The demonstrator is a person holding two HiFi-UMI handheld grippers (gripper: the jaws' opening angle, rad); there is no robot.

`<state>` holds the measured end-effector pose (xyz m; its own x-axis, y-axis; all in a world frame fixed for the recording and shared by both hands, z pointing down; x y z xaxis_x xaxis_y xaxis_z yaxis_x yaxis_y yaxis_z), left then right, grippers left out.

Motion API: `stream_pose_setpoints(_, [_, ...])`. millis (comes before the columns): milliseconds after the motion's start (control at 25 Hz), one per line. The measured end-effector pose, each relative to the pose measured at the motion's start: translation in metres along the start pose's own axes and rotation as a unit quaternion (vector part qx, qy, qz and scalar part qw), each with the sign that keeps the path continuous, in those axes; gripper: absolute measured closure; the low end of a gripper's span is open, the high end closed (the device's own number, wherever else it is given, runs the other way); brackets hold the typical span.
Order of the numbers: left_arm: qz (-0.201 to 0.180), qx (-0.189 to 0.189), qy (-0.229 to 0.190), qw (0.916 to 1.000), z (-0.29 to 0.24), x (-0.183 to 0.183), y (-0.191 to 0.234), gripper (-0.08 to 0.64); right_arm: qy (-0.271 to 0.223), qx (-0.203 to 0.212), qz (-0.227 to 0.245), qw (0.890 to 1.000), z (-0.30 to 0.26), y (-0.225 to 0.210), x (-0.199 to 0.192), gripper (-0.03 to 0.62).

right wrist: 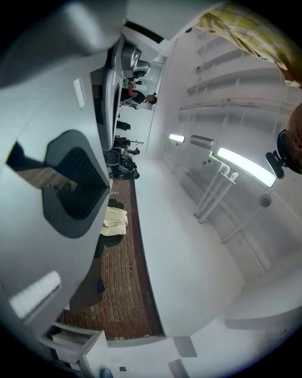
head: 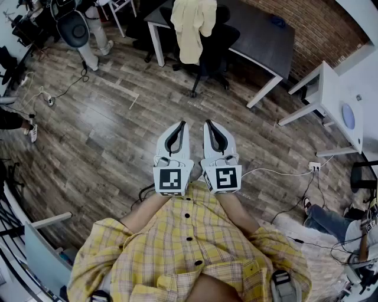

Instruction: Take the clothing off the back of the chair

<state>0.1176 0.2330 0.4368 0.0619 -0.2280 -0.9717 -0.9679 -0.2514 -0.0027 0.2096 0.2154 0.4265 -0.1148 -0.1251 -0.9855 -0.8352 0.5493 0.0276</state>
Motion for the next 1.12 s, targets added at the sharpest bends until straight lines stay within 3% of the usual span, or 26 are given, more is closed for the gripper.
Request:
stream_pose_setpoints(680, [-0.004,0.02,0.009,0.9998,-0.02,0.002,-0.01,0.56,0.002,0.024,-0.02,1.0,-0.009,-0.026,-0.003,0.589])
stream_pose_setpoints(1120, [0.012,0.052,0.019,0.9984,-0.024,-0.012,-0.031,0.56,0.001,0.048,-0.016,0.999,-0.002,-0.044,-0.008,0.589])
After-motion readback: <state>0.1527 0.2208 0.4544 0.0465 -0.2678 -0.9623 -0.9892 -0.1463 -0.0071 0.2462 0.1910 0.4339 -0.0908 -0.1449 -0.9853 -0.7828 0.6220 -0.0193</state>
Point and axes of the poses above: the fingertips, and each gripper's own axes: z backward along the fingers, y to its left, x out of its top, the point moved 4 cm from there along z, backward along the fingers, and after that the axes turned 13 degrees about y, right-handed, at the moved point
